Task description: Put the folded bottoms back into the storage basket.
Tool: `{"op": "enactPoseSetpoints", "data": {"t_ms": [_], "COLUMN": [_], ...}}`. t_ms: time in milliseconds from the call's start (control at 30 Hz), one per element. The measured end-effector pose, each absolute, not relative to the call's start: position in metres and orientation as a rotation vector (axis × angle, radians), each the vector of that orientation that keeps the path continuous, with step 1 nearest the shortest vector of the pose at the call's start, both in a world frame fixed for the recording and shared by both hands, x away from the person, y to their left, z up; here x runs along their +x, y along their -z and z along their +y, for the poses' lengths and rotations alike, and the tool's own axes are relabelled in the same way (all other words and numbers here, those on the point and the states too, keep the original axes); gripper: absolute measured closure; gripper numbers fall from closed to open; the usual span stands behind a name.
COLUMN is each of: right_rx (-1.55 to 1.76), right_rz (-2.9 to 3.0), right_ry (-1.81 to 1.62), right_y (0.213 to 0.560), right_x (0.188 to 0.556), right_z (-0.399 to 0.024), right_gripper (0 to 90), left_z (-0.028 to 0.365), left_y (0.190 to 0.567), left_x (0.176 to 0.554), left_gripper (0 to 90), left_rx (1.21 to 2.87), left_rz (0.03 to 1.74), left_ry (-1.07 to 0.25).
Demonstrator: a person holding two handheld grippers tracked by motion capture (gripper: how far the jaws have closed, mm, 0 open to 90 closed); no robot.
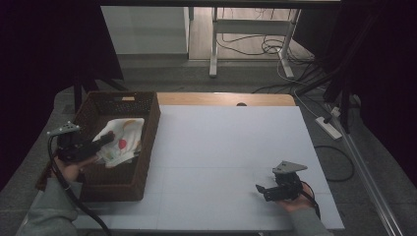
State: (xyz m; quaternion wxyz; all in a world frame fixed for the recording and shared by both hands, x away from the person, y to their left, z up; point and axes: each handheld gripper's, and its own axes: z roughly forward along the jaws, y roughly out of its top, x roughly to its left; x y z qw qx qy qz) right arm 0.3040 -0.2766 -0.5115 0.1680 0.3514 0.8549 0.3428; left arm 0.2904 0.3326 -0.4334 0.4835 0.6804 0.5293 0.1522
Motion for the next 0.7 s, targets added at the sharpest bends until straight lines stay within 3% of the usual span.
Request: {"op": "enactPoseSetpoints", "data": {"t_ms": [700], "right_rx": [1.002], "right_rz": [2.434], "right_ry": [-0.970], "right_y": [0.512], "right_x": [0.304], "right_z": [-0.277], "right_gripper": [9.2], "left_z": [0.329], "left_y": [0.446], "left_x": [0.310], "left_gripper": [74.7], "left_rx": [1.721], "left_rz": [1.340], "left_ry": [-0.333]}}
